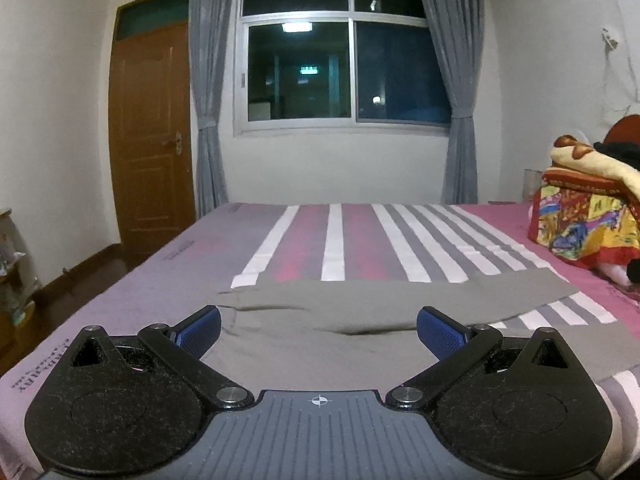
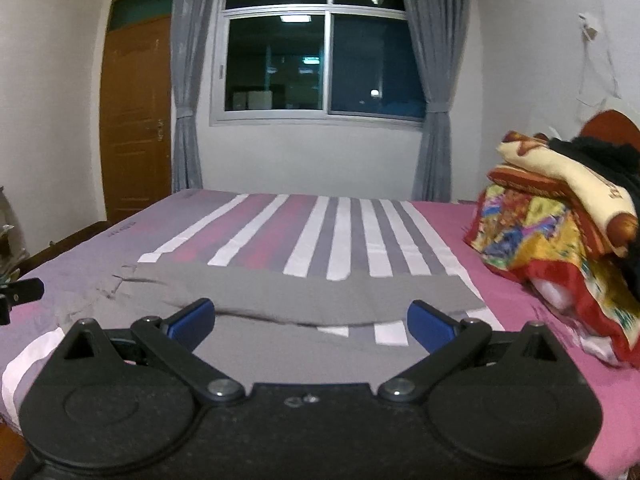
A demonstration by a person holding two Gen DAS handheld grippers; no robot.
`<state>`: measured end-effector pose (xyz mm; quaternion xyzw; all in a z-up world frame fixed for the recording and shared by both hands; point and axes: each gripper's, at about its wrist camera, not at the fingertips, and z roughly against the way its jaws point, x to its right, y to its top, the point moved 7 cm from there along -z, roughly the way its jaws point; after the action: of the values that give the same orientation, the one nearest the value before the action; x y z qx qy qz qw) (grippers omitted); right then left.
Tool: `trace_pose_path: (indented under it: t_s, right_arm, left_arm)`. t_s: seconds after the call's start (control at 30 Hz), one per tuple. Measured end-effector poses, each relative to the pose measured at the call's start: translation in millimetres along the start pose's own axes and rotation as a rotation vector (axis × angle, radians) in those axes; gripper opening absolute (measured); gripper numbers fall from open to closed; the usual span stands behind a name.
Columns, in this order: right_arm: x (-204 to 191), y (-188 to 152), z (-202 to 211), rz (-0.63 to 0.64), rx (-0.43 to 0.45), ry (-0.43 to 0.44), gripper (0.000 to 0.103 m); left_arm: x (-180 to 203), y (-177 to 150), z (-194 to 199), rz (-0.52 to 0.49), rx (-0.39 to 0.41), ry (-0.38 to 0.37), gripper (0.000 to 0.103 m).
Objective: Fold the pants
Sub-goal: 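Lower both tools to the pant leg cuffs and close both grippers on them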
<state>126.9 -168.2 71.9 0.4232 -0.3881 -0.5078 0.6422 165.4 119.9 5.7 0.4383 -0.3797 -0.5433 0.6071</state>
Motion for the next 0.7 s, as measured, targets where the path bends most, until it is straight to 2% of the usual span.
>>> trace_pose_path:
  t_s: [0.13, 0.4, 0.53, 0.63, 0.7]
  right_arm:
    - [-5, 15, -32, 0.009, 0.004, 0.044, 0.103]
    - [-10, 25, -132, 0.021, -0.079, 0.120, 0.103]
    - [-8, 28, -195, -0.015, -0.127, 0.165, 0.103]
    - [-16, 31, -241, 0.008, -0.140, 0.205, 0.103]
    - [-23, 32, -273, 0.030, -0.148, 0.232, 0.101]
  left_arm:
    - [-27, 5, -48, 0.014, -0.057, 0.040, 0.103]
    - [-88, 3, -166, -0.047, -0.209, 0.099, 0.103]
    - [-117, -2, -227, -0.056, -0.258, 0.072, 0.103]
    - [-138, -5, -281, -0.073, -0.285, 0.066, 0.102]
    - [-152, -6, -314, -0.102, -0.296, 0.105, 0.067]
